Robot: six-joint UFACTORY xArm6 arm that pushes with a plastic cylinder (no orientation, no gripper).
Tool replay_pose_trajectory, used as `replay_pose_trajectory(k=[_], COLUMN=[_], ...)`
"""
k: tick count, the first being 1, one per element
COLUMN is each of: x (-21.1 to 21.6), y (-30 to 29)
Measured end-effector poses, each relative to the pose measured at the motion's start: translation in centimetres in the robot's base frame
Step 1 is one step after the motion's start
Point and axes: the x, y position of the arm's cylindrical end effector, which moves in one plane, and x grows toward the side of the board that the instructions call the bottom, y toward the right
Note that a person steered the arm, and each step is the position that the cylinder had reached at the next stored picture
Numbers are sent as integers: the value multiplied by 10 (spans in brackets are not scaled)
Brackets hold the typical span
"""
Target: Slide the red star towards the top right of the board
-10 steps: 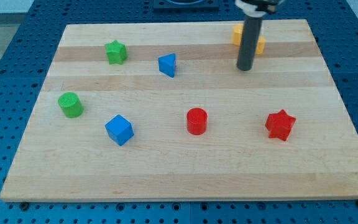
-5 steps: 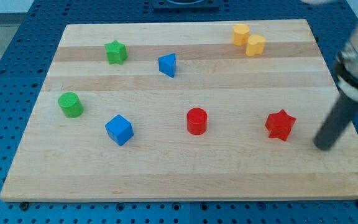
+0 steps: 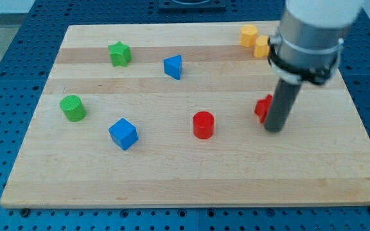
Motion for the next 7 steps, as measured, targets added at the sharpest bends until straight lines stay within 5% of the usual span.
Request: replay_pose_trajectory(k=[1, 3, 4, 5, 6, 7], x=[-67, -14, -73, -84, -38, -70], y=[14, 54, 1, 7, -3, -58])
